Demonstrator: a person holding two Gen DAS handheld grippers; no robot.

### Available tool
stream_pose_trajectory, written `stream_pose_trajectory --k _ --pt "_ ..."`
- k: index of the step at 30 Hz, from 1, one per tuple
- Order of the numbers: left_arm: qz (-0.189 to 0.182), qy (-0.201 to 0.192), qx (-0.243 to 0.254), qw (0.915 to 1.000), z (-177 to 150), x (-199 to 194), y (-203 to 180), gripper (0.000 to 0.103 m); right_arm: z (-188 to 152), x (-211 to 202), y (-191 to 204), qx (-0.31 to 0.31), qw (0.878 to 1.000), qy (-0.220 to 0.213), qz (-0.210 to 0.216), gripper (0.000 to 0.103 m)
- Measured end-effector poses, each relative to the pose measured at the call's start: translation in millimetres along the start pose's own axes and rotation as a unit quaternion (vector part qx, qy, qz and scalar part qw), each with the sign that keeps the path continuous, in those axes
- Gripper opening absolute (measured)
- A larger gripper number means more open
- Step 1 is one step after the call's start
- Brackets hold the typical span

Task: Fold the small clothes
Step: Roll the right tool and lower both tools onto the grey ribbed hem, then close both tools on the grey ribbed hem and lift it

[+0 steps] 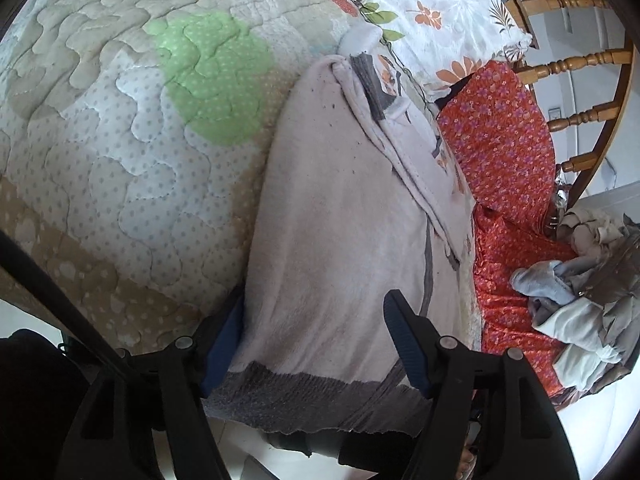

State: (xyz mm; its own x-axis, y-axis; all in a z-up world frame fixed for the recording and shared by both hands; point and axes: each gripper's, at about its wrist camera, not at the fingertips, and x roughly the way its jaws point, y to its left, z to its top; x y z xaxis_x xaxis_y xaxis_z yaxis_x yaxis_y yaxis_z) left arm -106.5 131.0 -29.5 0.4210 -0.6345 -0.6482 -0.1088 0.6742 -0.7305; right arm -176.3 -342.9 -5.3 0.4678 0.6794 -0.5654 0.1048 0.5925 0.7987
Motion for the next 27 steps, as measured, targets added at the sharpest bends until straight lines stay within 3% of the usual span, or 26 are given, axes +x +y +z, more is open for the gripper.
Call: stream_pose_trajectory --k 6,13,18,20,22,24,26,27 --pt "0.018 0.016 0.032 0.9992 -7 6 -9 0.069 -1 2 2 -0.008 1.0 0.006 -0.001 0.087" --pt "0.03 0.044 0.039 0.9978 -23 16 -9 0.069 -17 17 7 -0.009 0.999 0.042 0.013 0.087" --pt "0.043 0.059 0.05 0.9961 -38 21 -11 0.069 -30 25 10 -0.013 0.998 0.059 0.0 0.08" --pt "0.049 0.066 0.049 0.9954 -46 24 -10 0.067 -36 30 9 -0.012 0.998 0.067 -0.01 0.071" --pt "0.063 0.064 0.056 0.9944 -49 23 -11 0.059 -41 34 9 -0.013 0.997 0.075 -0.024 0.061" --pt "0.09 0.057 0.065 0.9921 -51 21 -12 0.035 -46 37 10 -0.02 0.996 0.081 -0.044 0.051" --pt "0.104 0.052 0.06 0.9914 -51 17 -9 0.014 -49 40 13 -0.032 0.994 0.083 -0.068 0.03" --pt "0.094 0.052 0.051 0.9928 -51 14 -7 0.01 -51 40 15 -0.04 0.992 0.083 -0.084 0.023"
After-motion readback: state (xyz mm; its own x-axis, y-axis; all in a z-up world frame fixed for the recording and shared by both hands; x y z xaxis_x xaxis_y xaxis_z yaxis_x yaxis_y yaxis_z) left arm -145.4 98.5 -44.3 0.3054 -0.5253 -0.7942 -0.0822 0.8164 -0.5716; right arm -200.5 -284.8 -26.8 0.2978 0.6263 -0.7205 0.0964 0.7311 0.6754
